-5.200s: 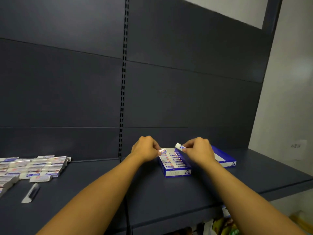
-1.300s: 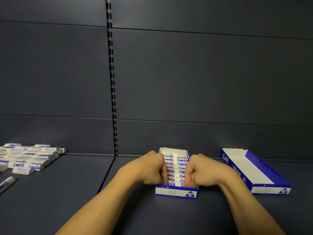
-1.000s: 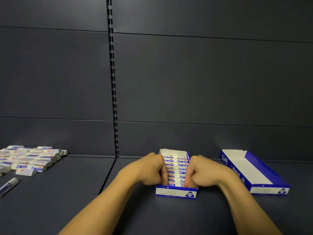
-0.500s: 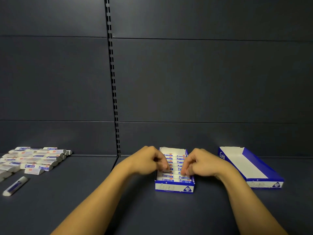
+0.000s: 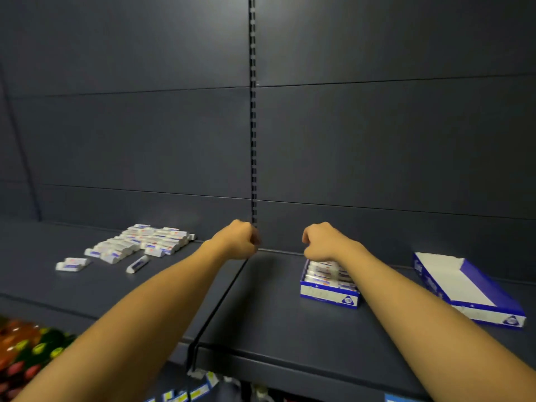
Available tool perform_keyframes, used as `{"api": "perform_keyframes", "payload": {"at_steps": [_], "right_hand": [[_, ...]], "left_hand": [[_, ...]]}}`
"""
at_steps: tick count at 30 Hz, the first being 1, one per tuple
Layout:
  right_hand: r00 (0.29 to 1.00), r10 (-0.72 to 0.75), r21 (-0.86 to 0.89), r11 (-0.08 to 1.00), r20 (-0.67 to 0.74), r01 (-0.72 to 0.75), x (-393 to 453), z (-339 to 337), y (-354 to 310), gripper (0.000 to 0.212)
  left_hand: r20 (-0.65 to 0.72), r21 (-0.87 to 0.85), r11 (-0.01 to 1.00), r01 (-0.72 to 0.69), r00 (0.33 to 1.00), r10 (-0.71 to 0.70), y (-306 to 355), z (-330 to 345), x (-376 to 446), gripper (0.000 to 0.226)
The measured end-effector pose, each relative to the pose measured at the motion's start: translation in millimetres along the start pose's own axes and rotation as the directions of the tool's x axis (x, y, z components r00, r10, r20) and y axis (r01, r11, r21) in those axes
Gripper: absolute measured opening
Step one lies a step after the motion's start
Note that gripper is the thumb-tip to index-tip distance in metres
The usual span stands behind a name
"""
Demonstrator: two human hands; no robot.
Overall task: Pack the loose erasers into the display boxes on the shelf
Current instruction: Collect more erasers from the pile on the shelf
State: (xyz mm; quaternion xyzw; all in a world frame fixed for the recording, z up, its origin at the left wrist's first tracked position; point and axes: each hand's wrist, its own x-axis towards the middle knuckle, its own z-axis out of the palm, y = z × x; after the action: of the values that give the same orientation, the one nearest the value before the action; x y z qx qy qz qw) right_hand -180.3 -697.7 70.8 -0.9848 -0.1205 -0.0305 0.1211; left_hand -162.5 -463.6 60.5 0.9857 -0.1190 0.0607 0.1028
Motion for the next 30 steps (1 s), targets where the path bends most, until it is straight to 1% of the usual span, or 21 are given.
{"api": "perform_keyframes", "payload": {"at_steps": [2,7,9,12,13,15,18,20,26,30], "right_hand": [[1.0,-0.006,-0.042,0.999,0.017,0.007,-1.3,4.8,-20.0,0.035],[0.998,-0.034,-0.142,0.989,0.047,0.04,-6.1,11.8,-72.8,0.033],[0.997,-0.038,-0.15,0.988,0.06,0.046,-9.2,14.5,-92.2,0.027],[0.997,-0.046,-0.16,0.986,0.062,0.055,-14.1,20.5,-120.6,0.005],[0.997,-0.045,-0.16,0.986,0.056,0.053,-16.5,22.7,-130.3,0.002],[0.998,-0.03,-0.158,0.987,0.05,0.037,-19.9,27.4,-149.6,0.006],[0.999,-0.001,-0.161,0.987,0.046,0.008,-22.9,36.2,-181.3,0.009],[0.999,0.018,-0.167,0.986,0.032,-0.013,-24.5,41.6,-203.1,0.011],[0.999,0.043,-0.158,0.986,-0.033,-0.048,-28.2,58.2,-257.2,0.012],[0.998,0.052,-0.196,0.979,-0.019,-0.055,-33.5,63.8,-280.6,0.014]], "left_hand": [[-0.023,0.038,0.996,0.078,0.997,-0.077,-16.3,-5.7,-16.1,0.028],[-0.078,0.109,0.972,0.206,0.977,-0.198,-55.5,-19.7,-57.3,0.031],[-0.098,0.129,0.962,0.24,0.969,-0.228,-71.6,-25.5,-74.2,0.032],[-0.125,0.137,0.953,0.269,0.959,-0.252,-99.9,-33.5,-97.9,0.034],[-0.132,0.138,0.951,0.278,0.956,-0.261,-110.5,-36.2,-106.1,0.034],[-0.137,0.146,0.944,0.297,0.951,-0.278,-132.5,-41.4,-121.6,0.037],[-0.132,0.168,0.936,0.31,0.948,-0.29,-163.0,-52.5,-141.8,0.041],[-0.134,0.189,0.931,0.312,0.948,-0.29,-180.2,-60.1,-151.6,0.039],[-0.14,0.221,0.944,0.247,0.965,-0.219,-221.6,-75.7,-168.7,0.032],[-0.156,0.203,0.952,0.231,0.967,-0.201,-238.4,-76.2,-169.9,0.028]]}}
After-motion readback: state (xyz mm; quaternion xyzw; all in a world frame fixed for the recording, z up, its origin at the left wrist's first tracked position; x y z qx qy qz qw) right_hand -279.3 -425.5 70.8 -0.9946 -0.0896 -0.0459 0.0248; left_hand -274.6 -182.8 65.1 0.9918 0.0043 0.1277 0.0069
